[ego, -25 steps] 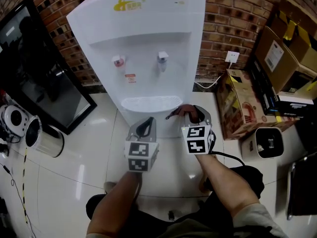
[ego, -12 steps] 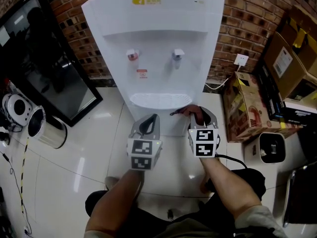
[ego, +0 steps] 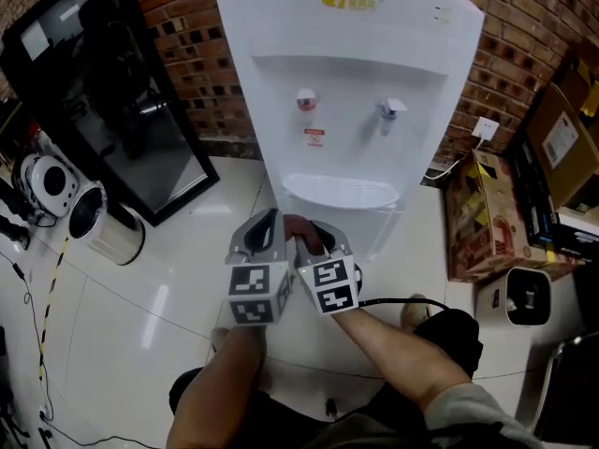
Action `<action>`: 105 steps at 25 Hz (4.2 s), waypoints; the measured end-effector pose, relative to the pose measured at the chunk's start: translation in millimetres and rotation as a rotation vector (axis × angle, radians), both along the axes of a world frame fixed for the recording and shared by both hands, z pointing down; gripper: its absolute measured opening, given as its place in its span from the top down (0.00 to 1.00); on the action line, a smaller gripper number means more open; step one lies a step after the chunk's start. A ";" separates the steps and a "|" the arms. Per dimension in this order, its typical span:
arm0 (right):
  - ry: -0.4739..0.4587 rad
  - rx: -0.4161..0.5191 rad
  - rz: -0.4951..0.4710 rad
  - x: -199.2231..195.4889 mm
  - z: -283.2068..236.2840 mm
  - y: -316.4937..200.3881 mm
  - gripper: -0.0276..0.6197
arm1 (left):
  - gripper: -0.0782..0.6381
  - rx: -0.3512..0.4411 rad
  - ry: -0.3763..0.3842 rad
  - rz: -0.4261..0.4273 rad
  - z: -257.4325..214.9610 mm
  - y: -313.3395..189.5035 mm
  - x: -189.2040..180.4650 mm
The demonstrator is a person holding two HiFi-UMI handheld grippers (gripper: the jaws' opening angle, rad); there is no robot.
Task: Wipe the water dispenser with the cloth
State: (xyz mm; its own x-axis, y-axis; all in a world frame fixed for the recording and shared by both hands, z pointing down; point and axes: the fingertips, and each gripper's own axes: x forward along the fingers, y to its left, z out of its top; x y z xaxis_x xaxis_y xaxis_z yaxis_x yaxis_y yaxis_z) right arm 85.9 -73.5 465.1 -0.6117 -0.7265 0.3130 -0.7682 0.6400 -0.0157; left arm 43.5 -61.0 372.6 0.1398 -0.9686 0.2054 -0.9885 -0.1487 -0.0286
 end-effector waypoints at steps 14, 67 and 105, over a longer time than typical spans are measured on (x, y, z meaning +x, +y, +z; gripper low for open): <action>0.053 -0.077 0.010 -77.4 66.5 -31.5 0.79 | 0.89 -0.140 -0.179 -0.211 58.4 53.9 -128.0; 0.157 -0.024 0.461 224.4 37.0 -48.7 0.79 | 0.89 -0.165 -0.084 0.300 102.3 -12.5 114.6; -0.036 -0.134 0.195 -14.1 131.3 -50.2 0.80 | 0.89 -0.249 -0.100 -0.193 189.9 18.7 -96.1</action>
State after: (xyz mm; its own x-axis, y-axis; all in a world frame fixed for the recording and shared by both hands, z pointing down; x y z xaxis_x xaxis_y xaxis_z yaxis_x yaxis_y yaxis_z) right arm 71.8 -123.8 596.4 -0.4761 -0.7855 0.3953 -0.8746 0.4698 -0.1198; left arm -52.5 -42.3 562.4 -0.0742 -0.8935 0.4430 -0.9932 0.0265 -0.1130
